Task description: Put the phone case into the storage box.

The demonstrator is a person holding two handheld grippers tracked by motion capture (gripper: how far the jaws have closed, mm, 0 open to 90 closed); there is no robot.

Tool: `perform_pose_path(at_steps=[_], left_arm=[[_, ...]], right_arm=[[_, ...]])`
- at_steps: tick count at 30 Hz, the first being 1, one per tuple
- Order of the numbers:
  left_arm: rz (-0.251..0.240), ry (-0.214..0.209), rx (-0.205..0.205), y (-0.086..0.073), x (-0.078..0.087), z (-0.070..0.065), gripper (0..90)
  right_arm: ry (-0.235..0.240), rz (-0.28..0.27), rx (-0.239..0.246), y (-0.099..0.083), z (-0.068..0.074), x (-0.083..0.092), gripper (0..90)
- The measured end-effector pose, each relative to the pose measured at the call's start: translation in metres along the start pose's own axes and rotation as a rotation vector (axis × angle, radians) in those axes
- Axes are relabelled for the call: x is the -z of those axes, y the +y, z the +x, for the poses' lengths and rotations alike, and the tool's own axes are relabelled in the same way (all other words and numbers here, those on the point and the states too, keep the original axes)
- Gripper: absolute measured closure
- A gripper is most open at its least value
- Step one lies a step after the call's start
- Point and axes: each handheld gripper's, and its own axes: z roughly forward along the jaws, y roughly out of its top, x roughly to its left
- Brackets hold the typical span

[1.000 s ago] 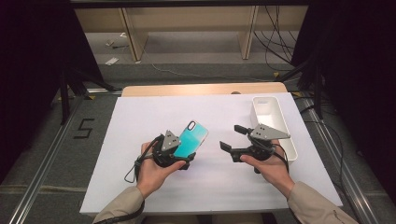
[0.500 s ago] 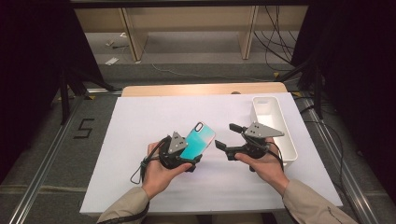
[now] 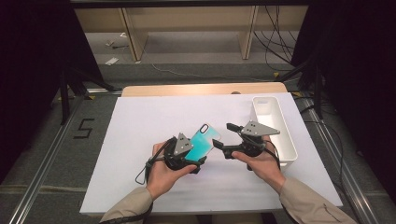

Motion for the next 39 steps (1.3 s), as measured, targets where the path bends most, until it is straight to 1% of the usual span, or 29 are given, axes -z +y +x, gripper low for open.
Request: perform_pose_path(at_steps=[10, 18, 22, 23, 26, 33, 36, 39], left_arm=[[0.006, -0.011, -0.017, 0.002, -0.004, -0.005, 16.7], [0.002, -0.018, -0.025, 0.004, -0.007, -0.008, 16.7], [0.001, -0.018, -0.027, 0.005, -0.007, -0.009, 16.7], [-0.001, -0.024, -0.028, 0.005, -0.008, -0.010, 16.7], [-0.001, -0.027, -0.032, 0.005, -0.008, -0.010, 16.7], [-0.004, -0.028, -0.032, 0.005, -0.009, -0.011, 16.7], [-0.002, -0.026, -0.039, 0.005, -0.009, -0.012, 16.7], [-0.005, -0.026, -0.033, 0.005, -0.008, -0.012, 16.7]], right_arm=[[0.003, 0.017, -0.020, 0.001, -0.001, -0.014, 20.2], [0.002, 0.035, -0.037, 0.001, -0.002, -0.027, 24.0], [0.004, 0.039, -0.047, 0.001, -0.002, -0.031, 25.4], [0.004, 0.040, -0.049, 0.001, -0.002, -0.031, 25.7], [0.005, 0.042, -0.058, 0.001, -0.003, -0.033, 27.3], [0.002, 0.053, -0.070, 0.001, -0.004, -0.035, 34.1], [0.006, 0.050, -0.071, 0.002, -0.004, -0.036, 38.5], [0.010, 0.057, -0.079, 0.001, -0.004, -0.036, 43.0]])
